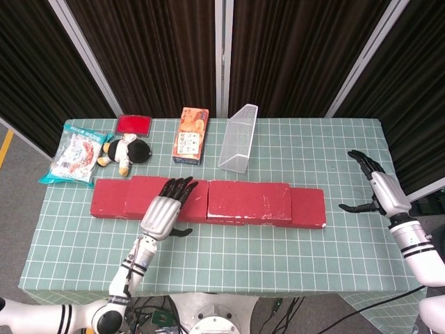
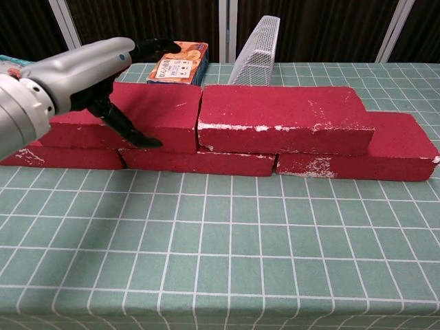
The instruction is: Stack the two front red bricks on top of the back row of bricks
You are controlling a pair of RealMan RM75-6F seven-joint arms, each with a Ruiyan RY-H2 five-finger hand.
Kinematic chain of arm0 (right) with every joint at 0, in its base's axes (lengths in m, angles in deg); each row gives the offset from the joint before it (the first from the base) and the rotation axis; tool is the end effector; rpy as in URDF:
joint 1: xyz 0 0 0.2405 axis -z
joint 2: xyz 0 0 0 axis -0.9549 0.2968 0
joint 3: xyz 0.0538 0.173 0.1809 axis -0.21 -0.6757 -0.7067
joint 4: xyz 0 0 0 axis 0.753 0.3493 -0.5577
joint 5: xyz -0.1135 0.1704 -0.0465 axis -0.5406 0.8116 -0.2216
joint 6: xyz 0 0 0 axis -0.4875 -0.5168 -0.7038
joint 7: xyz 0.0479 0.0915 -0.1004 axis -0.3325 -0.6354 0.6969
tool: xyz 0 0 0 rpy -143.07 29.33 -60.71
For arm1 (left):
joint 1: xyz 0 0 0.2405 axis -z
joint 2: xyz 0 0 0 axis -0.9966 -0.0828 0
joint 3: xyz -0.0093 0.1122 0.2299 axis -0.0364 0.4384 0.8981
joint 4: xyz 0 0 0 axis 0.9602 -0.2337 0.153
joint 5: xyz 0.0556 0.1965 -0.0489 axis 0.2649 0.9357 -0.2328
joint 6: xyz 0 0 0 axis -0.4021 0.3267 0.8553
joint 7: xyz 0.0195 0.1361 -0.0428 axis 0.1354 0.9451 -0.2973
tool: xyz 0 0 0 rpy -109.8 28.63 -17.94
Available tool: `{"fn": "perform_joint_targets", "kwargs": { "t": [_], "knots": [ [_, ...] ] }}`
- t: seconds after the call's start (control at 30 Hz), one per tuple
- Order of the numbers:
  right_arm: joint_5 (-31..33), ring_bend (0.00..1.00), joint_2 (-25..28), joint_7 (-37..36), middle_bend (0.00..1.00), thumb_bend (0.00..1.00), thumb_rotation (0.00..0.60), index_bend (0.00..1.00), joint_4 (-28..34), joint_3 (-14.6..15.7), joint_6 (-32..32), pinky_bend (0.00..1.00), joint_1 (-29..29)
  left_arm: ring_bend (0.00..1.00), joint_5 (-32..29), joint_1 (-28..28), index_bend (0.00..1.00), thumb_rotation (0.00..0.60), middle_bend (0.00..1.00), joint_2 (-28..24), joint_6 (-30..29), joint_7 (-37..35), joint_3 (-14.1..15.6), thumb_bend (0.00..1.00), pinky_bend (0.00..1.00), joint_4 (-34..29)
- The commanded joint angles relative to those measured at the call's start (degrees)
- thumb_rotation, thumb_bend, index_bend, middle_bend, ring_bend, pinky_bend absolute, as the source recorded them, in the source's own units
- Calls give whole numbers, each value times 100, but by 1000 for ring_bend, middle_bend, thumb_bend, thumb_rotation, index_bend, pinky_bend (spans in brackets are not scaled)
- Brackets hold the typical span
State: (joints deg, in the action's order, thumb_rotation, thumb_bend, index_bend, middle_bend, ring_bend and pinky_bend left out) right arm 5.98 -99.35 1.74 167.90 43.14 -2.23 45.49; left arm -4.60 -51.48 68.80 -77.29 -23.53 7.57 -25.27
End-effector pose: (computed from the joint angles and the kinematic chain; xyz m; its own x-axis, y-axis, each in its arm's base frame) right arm -0.2566 -0.3137 0.1811 -0.0029 -0.2235 0.9747 -0.9976 -0.0670 -0.0184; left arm -0.0866 0.2731 -0.0127 0.2391 0.1954 0.9511 0.9227 -0.3508 -0.1599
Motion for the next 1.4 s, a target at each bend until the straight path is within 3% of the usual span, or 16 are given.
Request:
{"fn": "perform_joint_targets", "kwargs": {
  "t": [0.03, 0.63, 1.4],
  "knots": [
    [-13, 0, -10, -45, 0, 0, 600, 0, -38, -15, -14, 0, 18, 0, -27, 106, 0, 600, 0, 172, -26, 14, -65, 12, 0, 198],
    [-109, 0, -70, -327, 0, 0, 600, 0, -266, -65, -89, 0, 113, 0, 90, 347, 0, 600, 0, 742, -288, 14, -100, 11, 0, 1025],
    [-181, 0, -159, -502, 0, 0, 600, 0, -454, -79, -274, 0, 106, 0, 90, 387, 0, 600, 0, 828, -397, 55, -102, 10, 0, 1204]
  ]
}}
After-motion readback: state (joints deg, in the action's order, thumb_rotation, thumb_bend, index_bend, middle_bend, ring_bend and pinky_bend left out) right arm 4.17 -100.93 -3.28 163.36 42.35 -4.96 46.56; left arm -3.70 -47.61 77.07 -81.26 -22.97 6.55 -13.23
